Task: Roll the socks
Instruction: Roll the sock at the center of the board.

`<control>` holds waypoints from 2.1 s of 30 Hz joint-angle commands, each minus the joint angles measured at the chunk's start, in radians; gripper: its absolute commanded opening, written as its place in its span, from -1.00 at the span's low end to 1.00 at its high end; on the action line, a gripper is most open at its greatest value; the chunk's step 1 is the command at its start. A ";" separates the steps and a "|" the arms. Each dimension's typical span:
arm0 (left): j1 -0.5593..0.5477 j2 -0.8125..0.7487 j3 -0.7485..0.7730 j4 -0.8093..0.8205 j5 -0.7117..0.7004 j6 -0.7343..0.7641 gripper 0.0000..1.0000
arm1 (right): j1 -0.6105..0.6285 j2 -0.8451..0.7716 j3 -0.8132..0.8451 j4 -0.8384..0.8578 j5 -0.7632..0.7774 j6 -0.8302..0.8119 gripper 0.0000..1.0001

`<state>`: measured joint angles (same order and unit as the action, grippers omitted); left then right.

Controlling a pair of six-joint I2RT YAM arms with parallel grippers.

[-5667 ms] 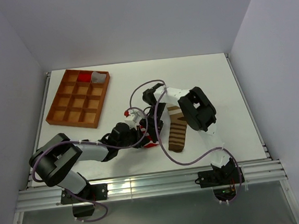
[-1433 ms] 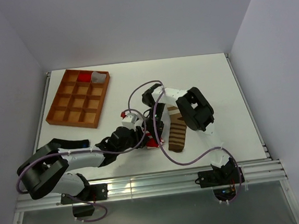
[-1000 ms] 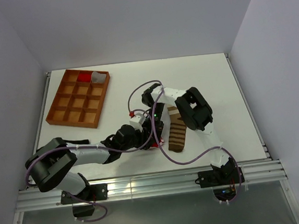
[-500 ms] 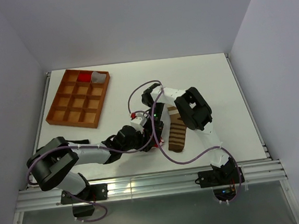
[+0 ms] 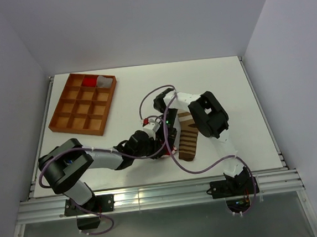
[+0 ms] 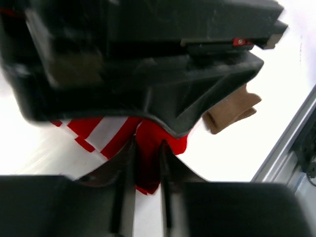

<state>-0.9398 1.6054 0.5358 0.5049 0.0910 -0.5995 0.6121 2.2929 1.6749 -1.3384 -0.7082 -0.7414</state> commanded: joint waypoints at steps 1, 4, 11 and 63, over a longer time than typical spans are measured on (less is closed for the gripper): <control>-0.005 0.076 0.027 -0.080 0.018 -0.037 -0.78 | 0.006 -0.064 -0.066 0.191 0.087 0.016 -0.31; -0.002 0.102 0.047 -0.114 0.016 -0.065 -0.99 | 0.006 -0.123 -0.122 0.251 0.108 0.039 -0.14; 0.030 0.097 0.059 -0.189 0.010 -0.115 -0.99 | -0.023 -0.277 -0.228 0.375 0.144 0.097 0.09; 0.323 0.295 0.217 -0.529 0.642 -0.172 -0.99 | 0.370 -0.971 -1.026 1.160 0.526 -0.162 0.15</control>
<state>-0.6117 1.8561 0.7799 0.0906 0.8333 -0.8074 0.9592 1.3071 0.6449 -0.2371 -0.2348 -0.8989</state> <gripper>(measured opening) 0.255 0.575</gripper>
